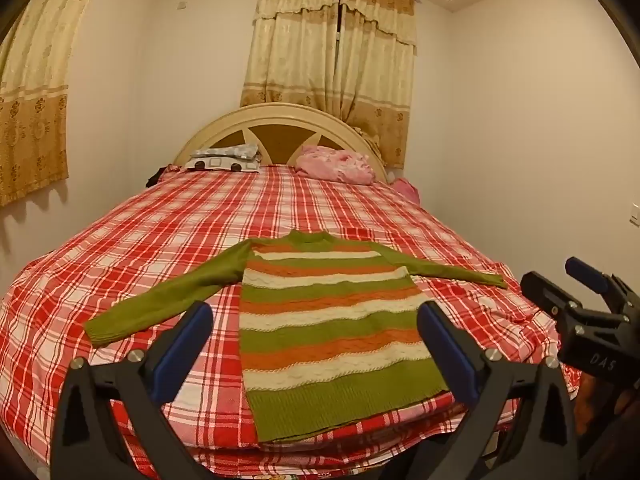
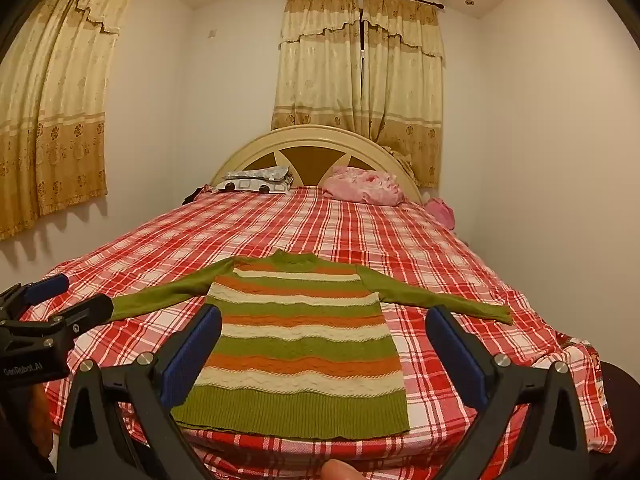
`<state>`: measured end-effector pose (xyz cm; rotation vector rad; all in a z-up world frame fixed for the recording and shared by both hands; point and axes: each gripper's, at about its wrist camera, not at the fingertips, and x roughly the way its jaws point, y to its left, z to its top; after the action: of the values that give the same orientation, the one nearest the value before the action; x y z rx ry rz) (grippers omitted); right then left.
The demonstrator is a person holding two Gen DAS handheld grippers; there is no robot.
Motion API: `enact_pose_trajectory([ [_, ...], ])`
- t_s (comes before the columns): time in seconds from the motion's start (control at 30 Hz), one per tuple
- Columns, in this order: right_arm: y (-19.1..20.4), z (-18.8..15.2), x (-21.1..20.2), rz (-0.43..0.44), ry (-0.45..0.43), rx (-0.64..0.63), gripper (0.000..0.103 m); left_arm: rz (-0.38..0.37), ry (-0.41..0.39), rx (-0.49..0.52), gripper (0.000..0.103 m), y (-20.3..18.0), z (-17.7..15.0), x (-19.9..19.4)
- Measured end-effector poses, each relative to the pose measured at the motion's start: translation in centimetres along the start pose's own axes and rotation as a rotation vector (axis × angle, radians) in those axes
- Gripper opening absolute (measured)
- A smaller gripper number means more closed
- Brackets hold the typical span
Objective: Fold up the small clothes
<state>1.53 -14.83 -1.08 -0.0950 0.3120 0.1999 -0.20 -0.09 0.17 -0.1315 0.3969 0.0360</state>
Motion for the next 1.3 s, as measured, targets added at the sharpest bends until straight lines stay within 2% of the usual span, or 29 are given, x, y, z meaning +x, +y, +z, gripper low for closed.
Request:
enact_pose_trajectory([
  [0.03,0.0,0.0,0.0,0.001,-0.001,0.0,0.102,-0.009,0.005,-0.03,0.103,0.5,0.1,0.0],
  [0.43,0.4,-0.8,0.3,-0.005,0.008,-0.021,0.102,0.011,-0.012,-0.005,0.103,1.1,0.3,-0.8],
  [0.53,0.6,-0.9,0.7,-0.004,0.014,-0.021,0.102,0.021,-0.009,-0.001,0.103,0.8,0.7,0.0],
  [1.3,0.3,-1.8,1.6,0.001,0.025,-0.016,0.102,0.028,-0.02,0.004,0.103,0.9,0.6,-0.2],
])
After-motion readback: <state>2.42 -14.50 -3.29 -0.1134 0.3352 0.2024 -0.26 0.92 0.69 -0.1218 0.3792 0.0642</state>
